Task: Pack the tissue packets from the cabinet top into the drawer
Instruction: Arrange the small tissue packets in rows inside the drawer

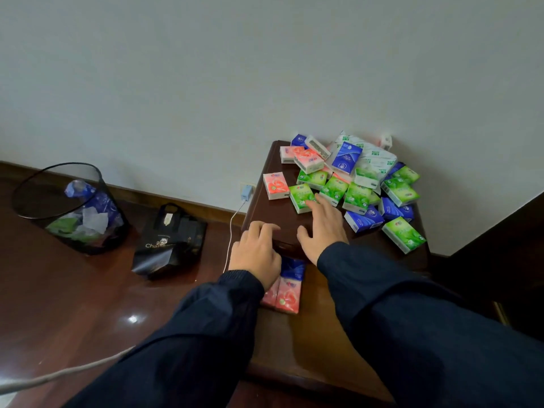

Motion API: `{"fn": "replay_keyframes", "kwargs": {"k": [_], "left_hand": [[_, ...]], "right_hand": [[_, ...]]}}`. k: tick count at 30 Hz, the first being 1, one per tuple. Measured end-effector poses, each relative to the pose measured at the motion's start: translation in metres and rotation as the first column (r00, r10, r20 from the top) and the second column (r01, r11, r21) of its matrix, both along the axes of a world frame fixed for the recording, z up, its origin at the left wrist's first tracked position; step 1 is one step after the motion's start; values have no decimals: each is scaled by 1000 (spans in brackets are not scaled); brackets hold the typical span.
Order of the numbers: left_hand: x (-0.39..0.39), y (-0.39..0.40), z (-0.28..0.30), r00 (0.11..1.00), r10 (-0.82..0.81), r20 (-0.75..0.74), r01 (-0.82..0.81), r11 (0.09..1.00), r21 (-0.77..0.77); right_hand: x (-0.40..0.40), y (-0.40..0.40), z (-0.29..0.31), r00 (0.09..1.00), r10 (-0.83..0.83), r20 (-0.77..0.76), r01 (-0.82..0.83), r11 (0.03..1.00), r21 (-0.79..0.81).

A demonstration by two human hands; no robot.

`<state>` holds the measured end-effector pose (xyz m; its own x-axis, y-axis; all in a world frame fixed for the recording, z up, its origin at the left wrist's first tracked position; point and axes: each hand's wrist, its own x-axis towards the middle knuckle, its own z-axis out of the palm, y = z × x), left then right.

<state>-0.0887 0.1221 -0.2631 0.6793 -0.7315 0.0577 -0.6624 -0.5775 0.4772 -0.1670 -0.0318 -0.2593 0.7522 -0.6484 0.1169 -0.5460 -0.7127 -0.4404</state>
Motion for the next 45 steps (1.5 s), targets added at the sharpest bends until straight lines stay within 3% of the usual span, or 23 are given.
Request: {"fn": "replay_keyframes", "kwargs": {"k": [5, 7, 11, 18, 21, 24, 29, 34, 39, 42, 45], "left_hand": [[30, -36, 9, 998, 2, 66, -4, 1000, 23], [41, -49, 6, 996, 8, 90, -12, 999, 52], [59, -74, -3, 993, 9, 118, -21, 995, 100], [88, -104, -15, 990, -13, 141, 1, 996, 85], [90, -103, -20, 992, -56, 112, 45, 994, 98], [84, -98, -18, 983, -62, 174, 57, 998, 33], [72, -79, -11, 973, -25, 231, 23, 1000, 11], [49, -61, -2, 996, 29, 87, -32, 999, 37], [11, -18, -9, 979, 124, -159, -161, 955, -250], [-6, 14, -21, 910, 239, -338, -342, 894, -289], [-18, 47, -38, 794, 350, -498, -506, 833, -222]], "right_hand": [[9, -27, -25, 973, 108, -203, -132, 985, -109], [6, -32, -36, 982, 98, -159, -127, 974, -186], [-1, -33, -52, 988, 105, 110, -81, 975, -205], [-2, -35, -53, 969, 82, 231, -55, 991, -122], [0, -35, -52, 983, 123, 136, -101, 982, -157], [3, -32, -51, 994, 105, 23, -98, 971, -220], [-2, -33, -54, 992, 57, 116, -38, 987, -153], [-13, -19, -38, 984, -97, 147, 111, 990, -87], [-39, 7, -20, 986, -87, 141, 46, 962, 271], [-57, 28, -20, 984, -92, 152, 22, 911, 412], [-74, 51, -27, 993, -109, 47, 61, 812, 581]]}}
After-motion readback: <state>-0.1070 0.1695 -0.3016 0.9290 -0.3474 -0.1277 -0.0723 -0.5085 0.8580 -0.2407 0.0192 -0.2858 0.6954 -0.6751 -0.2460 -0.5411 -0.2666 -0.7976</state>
